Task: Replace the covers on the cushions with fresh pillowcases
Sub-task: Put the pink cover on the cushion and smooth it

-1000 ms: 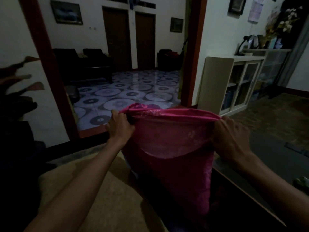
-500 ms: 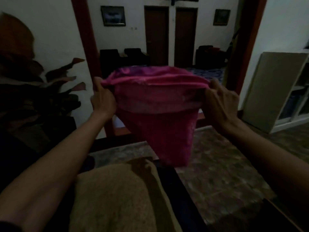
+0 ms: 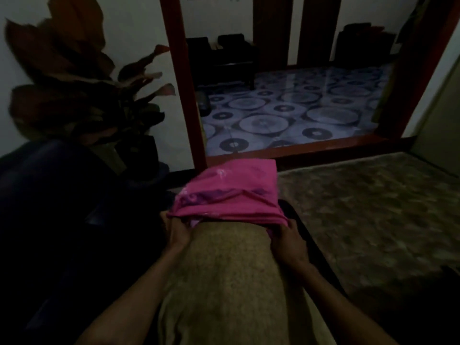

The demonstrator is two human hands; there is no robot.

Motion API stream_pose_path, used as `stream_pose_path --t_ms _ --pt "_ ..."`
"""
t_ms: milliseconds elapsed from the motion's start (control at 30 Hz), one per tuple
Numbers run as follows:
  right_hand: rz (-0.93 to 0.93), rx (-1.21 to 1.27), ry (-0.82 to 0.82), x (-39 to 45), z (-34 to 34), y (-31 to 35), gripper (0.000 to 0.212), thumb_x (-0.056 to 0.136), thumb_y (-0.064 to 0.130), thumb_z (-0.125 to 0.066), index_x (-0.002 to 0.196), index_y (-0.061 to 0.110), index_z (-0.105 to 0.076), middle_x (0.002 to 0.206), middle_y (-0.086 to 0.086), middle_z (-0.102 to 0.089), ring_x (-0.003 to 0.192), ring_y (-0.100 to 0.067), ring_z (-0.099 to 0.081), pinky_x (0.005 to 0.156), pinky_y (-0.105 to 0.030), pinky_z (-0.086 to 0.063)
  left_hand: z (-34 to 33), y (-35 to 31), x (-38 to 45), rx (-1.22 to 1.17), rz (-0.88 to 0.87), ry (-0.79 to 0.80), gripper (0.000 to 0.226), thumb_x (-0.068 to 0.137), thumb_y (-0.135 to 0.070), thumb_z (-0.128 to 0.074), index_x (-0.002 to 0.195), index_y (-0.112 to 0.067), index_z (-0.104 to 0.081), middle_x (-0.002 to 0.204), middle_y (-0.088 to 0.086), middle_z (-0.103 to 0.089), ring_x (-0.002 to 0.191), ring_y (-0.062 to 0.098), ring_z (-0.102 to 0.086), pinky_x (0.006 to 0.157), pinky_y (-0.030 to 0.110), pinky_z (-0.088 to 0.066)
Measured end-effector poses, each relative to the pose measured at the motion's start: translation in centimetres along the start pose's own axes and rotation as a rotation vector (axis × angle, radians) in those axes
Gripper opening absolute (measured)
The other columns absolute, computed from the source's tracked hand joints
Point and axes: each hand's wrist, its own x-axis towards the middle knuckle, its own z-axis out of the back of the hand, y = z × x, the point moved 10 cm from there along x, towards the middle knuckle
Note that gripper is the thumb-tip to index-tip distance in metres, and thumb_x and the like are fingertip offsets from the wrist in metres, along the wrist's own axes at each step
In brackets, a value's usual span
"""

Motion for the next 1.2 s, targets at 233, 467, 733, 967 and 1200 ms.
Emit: stream_pose_path --t_ms 233,467,733,967,1200 --pt "-0.074 -0.001 0.095 -4.9 -1.1 -2.1 0.040 0.101 0.029 -0.047 0.139 0.016 -0.048 0.141 -0.013 -0.045 0.111 -0.039 -0.059 0.093 -0.044 -0.049 0.3 -2.0 -3.3 0.062 -0.303 0.135 0.091 0.076 -0.056 -0.070 0.146 -0.008 -0.038 0.130 0.012 -0.029 0.118 0.019 -0.037 0.107 0.030 -0.033" --pt "-0.041 0.016 0.127 -14.0 -1.0 -2.8 0.041 0.100 0.029 -0.049 0.139 0.017 -0.050 0.139 -0.013 -0.051 0.114 -0.036 -0.059 0.091 -0.041 -0.048 3.0 0.6 -9.6 0.185 -0.383 0.139 0.098 0.068 -0.067 -0.050 0.146 -0.008 -0.043 0.139 0.020 -0.035 0.128 0.033 -0.038 0.112 0.041 -0.035" --pt "0.097 -0.176 0.135 -8.4 4.6 -0.3 0.034 0.095 0.033 -0.063 0.126 0.021 -0.060 0.119 -0.007 -0.067 0.102 -0.028 -0.067 0.079 -0.035 -0.050 5.4 -5.2 -7.5 0.508 -0.412 0.100 0.058 0.093 -0.037 -0.062 0.142 -0.016 -0.041 0.130 0.016 -0.035 0.105 0.046 -0.057 0.090 0.044 -0.046" --pt "0.076 -0.408 -0.034 0.0 11.5 0.9 0.031 0.101 0.026 -0.051 0.129 0.015 -0.056 0.126 -0.014 -0.065 0.115 -0.034 -0.064 0.086 -0.037 -0.050 3.1 -7.5 -0.7 0.139 -0.170 0.117 0.066 0.079 -0.045 -0.073 0.134 -0.013 -0.057 0.135 0.017 -0.053 0.121 0.034 -0.055 0.110 0.036 -0.041" --pt "0.145 -0.422 -0.182 5.4 11.4 0.9 0.030 0.103 0.031 -0.046 0.129 0.019 -0.055 0.127 -0.009 -0.064 0.112 -0.030 -0.065 0.088 -0.036 -0.048 -3.6 -3.6 -1.4 -0.120 -0.086 0.030 0.058 0.083 -0.028 -0.068 0.134 -0.002 -0.056 0.133 0.017 -0.060 0.127 0.037 -0.054 0.112 0.046 -0.039"
